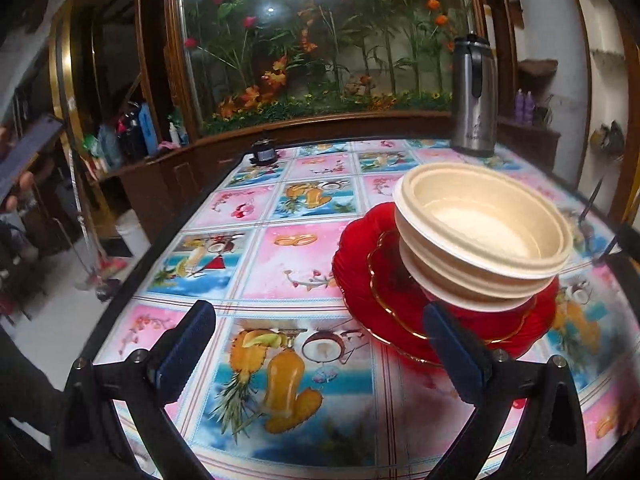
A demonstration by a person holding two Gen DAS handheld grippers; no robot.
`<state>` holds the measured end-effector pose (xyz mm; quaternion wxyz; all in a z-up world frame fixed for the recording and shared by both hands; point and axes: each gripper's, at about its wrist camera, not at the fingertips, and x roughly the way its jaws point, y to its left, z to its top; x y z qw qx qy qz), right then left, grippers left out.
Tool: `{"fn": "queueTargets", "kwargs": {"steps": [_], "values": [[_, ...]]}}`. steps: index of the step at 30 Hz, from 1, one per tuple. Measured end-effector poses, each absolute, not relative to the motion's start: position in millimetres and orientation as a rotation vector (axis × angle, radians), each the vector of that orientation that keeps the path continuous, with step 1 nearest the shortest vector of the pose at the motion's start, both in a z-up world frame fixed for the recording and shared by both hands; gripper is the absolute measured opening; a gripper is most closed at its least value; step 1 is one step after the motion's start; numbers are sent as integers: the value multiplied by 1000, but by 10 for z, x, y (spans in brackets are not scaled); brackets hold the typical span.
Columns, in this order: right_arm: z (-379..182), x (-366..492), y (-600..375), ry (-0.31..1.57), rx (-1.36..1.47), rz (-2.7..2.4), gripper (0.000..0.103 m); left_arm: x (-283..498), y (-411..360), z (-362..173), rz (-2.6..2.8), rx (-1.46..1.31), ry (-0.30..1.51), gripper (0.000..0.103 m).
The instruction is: Organize plates and bowls
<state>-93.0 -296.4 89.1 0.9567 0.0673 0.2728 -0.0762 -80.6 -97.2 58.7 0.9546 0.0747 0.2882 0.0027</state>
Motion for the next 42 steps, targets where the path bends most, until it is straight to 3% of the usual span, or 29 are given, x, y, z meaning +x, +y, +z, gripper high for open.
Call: {"fn": "queueTargets", "kwargs": {"steps": [42], "values": [[901,-984,-2846,545,123,-94,102,-743,-1114,469,41,273,644,103]]}}
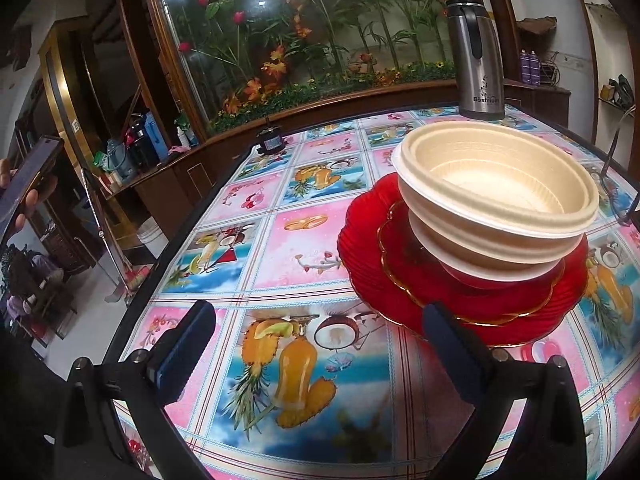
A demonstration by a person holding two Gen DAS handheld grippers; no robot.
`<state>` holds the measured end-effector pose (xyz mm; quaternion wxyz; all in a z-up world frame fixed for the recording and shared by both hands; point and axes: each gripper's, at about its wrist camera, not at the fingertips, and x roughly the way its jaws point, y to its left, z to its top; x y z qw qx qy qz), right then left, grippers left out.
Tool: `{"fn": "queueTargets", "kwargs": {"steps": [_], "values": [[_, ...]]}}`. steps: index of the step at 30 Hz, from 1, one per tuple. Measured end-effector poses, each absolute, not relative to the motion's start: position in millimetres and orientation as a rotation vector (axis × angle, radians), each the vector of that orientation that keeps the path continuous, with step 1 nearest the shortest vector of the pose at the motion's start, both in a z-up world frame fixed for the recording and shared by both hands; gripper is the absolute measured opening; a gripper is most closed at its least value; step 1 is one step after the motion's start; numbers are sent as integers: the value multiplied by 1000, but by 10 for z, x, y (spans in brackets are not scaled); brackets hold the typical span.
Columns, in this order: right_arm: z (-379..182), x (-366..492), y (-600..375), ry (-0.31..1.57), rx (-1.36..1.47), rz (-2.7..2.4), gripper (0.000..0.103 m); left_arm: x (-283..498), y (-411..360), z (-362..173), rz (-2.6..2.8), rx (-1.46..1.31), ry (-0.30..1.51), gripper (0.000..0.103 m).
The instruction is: Organize plates and bowls
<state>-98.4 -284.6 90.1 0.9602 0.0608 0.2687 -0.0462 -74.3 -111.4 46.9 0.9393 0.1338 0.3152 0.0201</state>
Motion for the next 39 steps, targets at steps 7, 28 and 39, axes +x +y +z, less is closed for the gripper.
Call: {"fn": "queueTargets", "kwargs": {"steps": [7,28,39], "values": [[889,-927,-2837,554,131,-98,102,-755,-1138,462,35,282,642,103],[826,-890,-2872,567,136,-109,102,-737,-1091,470,19,258,661,103],[835,-905,-2883,566,138,-108,102,-740,-1028,465,47,253,653,103]]}}
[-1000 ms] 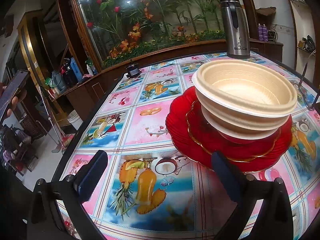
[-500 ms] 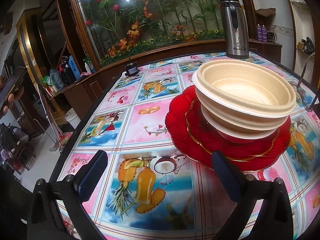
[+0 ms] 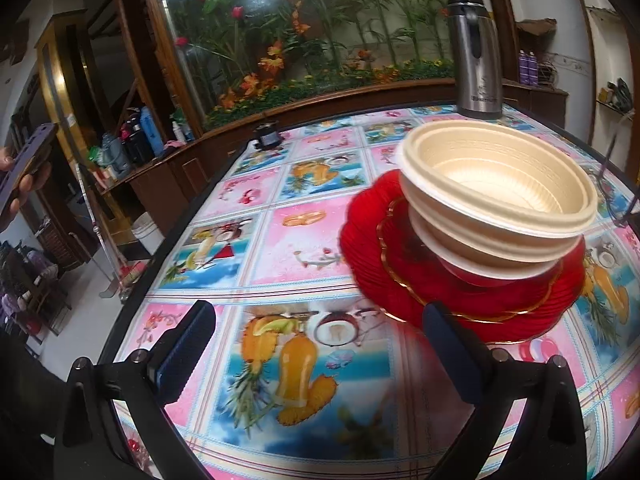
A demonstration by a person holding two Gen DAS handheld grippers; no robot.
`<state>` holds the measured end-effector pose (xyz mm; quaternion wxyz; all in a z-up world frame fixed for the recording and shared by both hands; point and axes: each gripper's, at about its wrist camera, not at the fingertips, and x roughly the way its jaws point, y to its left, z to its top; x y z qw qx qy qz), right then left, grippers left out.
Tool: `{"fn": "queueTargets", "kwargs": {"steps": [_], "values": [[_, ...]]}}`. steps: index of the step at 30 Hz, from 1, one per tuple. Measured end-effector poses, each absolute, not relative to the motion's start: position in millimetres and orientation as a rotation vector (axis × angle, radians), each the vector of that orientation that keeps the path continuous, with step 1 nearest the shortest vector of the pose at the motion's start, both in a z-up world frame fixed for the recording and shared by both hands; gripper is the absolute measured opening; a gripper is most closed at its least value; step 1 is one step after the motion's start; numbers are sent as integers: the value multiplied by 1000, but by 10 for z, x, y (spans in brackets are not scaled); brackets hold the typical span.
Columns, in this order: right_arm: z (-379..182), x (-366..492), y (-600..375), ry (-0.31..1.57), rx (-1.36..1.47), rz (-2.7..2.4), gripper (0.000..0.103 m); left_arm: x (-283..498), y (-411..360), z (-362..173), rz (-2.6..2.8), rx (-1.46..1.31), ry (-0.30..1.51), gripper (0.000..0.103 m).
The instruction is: Organize plates and bowls
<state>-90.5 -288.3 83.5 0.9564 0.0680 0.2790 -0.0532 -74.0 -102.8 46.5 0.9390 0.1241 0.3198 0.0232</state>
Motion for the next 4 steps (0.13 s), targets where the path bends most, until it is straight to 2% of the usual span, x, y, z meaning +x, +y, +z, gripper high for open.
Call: {"fn": "queueTargets", "kwargs": {"steps": [4], "values": [[836,-902,-2879,567,137,-109,102,-710,-980,461,32,226,673,103]]}}
